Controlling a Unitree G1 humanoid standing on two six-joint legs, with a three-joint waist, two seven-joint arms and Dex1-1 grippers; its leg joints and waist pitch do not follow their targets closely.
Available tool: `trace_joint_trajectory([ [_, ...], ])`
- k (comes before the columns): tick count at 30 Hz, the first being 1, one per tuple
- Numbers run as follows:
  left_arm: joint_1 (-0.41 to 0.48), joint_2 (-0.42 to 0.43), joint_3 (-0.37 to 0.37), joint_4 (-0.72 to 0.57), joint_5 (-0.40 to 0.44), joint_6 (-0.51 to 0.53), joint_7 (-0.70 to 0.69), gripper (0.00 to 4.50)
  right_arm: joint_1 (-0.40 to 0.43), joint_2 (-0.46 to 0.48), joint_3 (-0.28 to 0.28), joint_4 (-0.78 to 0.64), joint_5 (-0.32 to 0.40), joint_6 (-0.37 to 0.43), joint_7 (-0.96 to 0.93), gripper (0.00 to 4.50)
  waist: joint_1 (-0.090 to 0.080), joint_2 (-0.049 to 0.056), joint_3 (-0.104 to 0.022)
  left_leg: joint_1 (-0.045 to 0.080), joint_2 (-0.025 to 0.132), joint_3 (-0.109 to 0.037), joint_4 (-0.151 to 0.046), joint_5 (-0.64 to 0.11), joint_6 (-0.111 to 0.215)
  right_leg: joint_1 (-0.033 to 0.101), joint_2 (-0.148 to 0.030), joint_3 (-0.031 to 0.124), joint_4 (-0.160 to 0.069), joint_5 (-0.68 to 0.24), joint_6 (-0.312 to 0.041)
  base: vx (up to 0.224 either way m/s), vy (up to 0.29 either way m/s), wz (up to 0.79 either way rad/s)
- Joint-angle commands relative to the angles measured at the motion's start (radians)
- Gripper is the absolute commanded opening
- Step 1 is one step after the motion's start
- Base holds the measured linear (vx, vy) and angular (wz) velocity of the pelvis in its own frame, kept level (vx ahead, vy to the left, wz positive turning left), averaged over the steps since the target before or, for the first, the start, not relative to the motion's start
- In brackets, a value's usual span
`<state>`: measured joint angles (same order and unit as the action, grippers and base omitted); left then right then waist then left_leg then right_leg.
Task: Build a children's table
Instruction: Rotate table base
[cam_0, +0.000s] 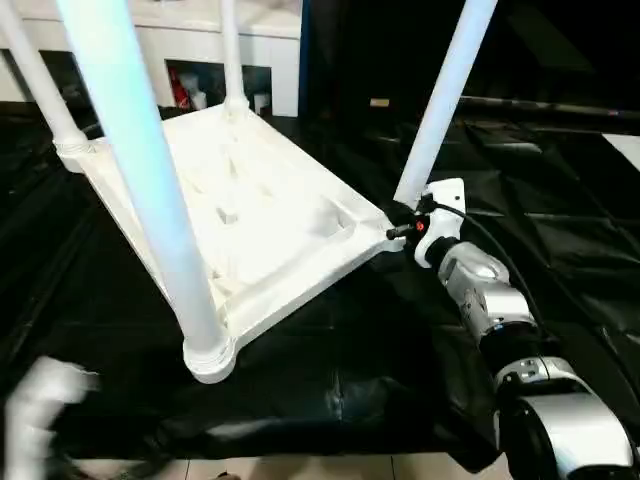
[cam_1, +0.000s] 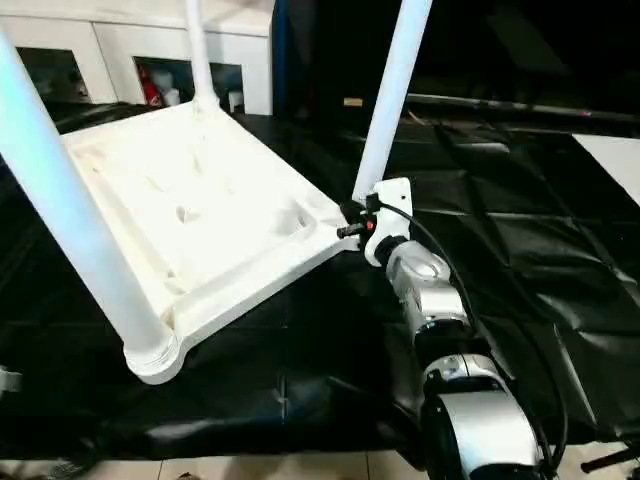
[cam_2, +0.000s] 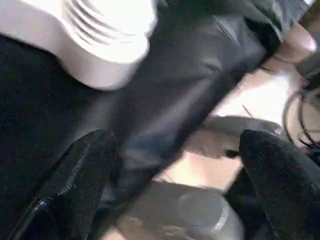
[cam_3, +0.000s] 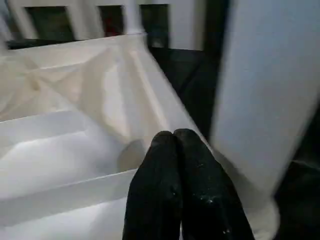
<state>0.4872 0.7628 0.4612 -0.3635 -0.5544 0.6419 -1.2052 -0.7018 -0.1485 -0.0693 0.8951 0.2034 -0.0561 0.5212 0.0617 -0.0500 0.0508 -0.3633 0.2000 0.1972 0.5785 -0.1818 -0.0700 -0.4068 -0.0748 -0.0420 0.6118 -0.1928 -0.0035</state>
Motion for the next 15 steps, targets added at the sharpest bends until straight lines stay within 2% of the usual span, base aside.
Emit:
trace_joint_trajectory([
  [1, -0.057, -0.011, 0.034, 0.036, -0.017, -0.05, 0.027, 4.43, 0.024, -0.006, 0.007, -0.017, 0.006, -0.016, 0.024, 0.0, -0.003, 0.026, -0.045, 0.024, 0.026, -0.01, -0.074, -0.315, -0.002, 0.024, -0.036, 0.041, -0.072, -0.218, -0.175, 0.0, 0.0, 0.0],
  [2, -0.074, -0.016, 0.037, 0.048, -0.024, -0.06, 0.038, 4.43, 0.024, -0.006, 0.006, -0.006, 0.006, -0.027, 0.028, 0.0, -0.001, 0.024, -0.046, 0.022, 0.027, -0.012, -0.074, -0.312, -0.005, 0.029, -0.039, 0.041, -0.069, -0.209, -0.181, 0.0, 0.0, 0.0],
  [3, -0.132, -0.03, 0.042, 0.066, -0.047, -0.065, 0.061, 4.43, 0.058, -0.006, 0.003, -0.03, 0.012, -0.019, 0.023, 0.0, 0.001, 0.028, -0.048, 0.019, 0.027, -0.014, -0.075, -0.296, -0.01, 0.033, -0.042, 0.041, -0.064, -0.19, -0.186, 0.0, 0.0, 0.0],
  [4, -0.174, -0.04, 0.046, 0.079, -0.063, -0.069, 0.077, 4.43, 0.082, -0.006, 0.001, -0.049, 0.017, -0.011, 0.019, 0.0, 0.002, 0.027, -0.047, 0.021, 0.027, -0.012, -0.075, -0.295, -0.013, 0.032, -0.04, 0.04, -0.066, -0.19, -0.183, 0.0, 0.0, 0.0],
  [5, -0.228, -0.05, 0.046, 0.089, -0.093, -0.065, 0.085, 4.43, 0.122, -0.009, 0.001, -0.082, 0.016, -0.001, 0.015, 0.0, 0.004, 0.037, -0.049, 0.025, 0.026, -0.012, -0.073, -0.293, -0.017, 0.029, -0.04, 0.04, -0.063, -0.176, -0.188, 0.0, 0.0, 0.0],
  [6, -0.272, -0.059, 0.044, 0.096, -0.12, -0.058, 0.087, 4.43, 0.158, -0.012, 0.003, -0.112, 0.012, 0.009, 0.01, 0.0, 0.014, 0.034, -0.053, 0.026, 0.024, -0.01, -0.07, -0.256, -0.019, 0.034, -0.039, 0.04, -0.057, -0.108, -0.201, 0.0, 0.0, 0.0],
  [7, -0.285, -0.061, 0.043, 0.098, -0.13, -0.053, 0.086, 4.43, 0.168, -0.013, 0.004, -0.121, 0.01, 0.014, 0.007, 0.0, 0.014, 0.04, -0.053, 0.022, 0.023, -0.012, -0.071, -0.249, -0.023, 0.038, -0.039, 0.039, -0.053, -0.095, -0.205, 0.0, 0.0, 0.0],
  [8, -0.328, -0.068, 0.023, 0.103, -0.146, -0.043, 0.076, 4.43, 0.209, -0.024, 0.012, -0.154, -0.009, 0.029, -0.008, 0.0, 0.015, 0.035, -0.053, 0.023, 0.022, -0.011, -0.07, -0.247, -0.025, 0.039, -0.037, 0.037, -0.053, -0.087, -0.209, 0.0, 0.0, 0.0],
  [10, -0.414, -0.088, -0.026, 0.136, -0.13, -0.062, 0.071, 4.43, 0.26, -0.034, 0.008, -0.189, -0.023, 0.054, -0.026, 0.0, 0.015, 0.034, -0.052, 0.022, 0.022, -0.012, -0.071, -0.281, -0.034, 0.042, -0.04, 0.037, -0.057, -0.141, -0.2, 0.0, 0.0, 0.0],
  [11, -0.417, -0.089, -0.028, 0.138, -0.129, -0.063, 0.071, 4.43, 0.261, -0.033, 0.008, -0.19, -0.023, 0.055, -0.025, 0.0, 0.015, 0.034, -0.052, 0.022, 0.022, -0.012, -0.071, -0.281, -0.034, 0.042, -0.04, 0.037, -0.057, -0.141, -0.2, 0.0, 0.0, 0.0],
  [12, -0.459, -0.099, -0.05, 0.158, -0.12, -0.07, 0.073, 4.43, 0.272, -0.032, 0.002, -0.197, -0.016, 0.062, -0.024, 0.0, 0.015, 0.029, -0.05, 0.024, 0.02, -0.012, -0.071, -0.318, -0.036, 0.04, -0.043, 0.039, -0.067, -0.225, -0.181, 0.0, 0.0, 0.0],
  [15, -0.532, -0.119, -0.099, 0.18, -0.149, -0.059, 0.053, 4.43, 0.273, -0.035, 0.025, -0.191, -0.051, 0.086, -0.046, 0.0, 0.015, 0.034, -0.047, 0.026, 0.021, -0.015, -0.071, -0.347, -0.047, 0.035, -0.048, 0.04, -0.075, -0.325, -0.161, 0.0, 0.0, 0.0],
])
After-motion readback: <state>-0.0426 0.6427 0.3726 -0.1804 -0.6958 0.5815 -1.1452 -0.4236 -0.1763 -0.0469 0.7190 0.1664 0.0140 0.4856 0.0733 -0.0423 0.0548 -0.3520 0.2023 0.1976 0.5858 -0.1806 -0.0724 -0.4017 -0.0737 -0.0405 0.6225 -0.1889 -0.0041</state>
